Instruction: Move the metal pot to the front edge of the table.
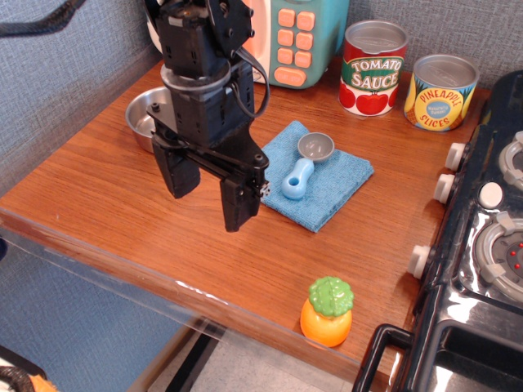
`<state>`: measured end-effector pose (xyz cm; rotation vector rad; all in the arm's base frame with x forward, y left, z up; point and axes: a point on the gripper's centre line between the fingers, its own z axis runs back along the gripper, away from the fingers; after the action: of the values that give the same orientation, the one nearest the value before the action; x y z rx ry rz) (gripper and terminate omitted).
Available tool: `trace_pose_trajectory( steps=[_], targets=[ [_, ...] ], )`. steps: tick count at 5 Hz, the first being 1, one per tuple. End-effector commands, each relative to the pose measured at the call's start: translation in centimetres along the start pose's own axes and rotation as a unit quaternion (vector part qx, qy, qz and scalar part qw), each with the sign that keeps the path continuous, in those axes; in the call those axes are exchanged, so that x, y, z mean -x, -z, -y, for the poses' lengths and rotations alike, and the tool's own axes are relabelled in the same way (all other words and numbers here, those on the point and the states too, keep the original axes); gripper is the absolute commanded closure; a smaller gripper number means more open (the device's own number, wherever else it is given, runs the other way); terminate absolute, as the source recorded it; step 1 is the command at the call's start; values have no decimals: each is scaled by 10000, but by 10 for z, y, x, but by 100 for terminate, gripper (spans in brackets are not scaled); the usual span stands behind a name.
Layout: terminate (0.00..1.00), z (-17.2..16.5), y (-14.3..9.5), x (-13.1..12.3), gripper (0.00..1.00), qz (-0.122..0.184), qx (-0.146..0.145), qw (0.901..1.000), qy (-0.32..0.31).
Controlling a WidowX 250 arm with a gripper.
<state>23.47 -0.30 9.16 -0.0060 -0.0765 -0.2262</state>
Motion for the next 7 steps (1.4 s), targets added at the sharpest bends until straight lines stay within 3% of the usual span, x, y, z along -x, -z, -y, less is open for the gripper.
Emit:
trace_pose_trajectory(
  steps=[1, 2, 3, 4, 5, 7],
  targets=[
    [0, 0, 0, 0, 0, 0, 0, 10000, 0],
    [0, -26, -2, -11, 0, 117, 53, 9994, -324],
    [0, -70, -8, -28, 0, 383, -107, 9957, -836],
    [0, -116, -11, -48, 0, 714, -26, 9932, -918],
    [0, -139, -1, -67, 0, 812, 77, 9941, -715],
    [0, -134, 36, -91, 0, 560, 236, 9973, -423]
  ],
)
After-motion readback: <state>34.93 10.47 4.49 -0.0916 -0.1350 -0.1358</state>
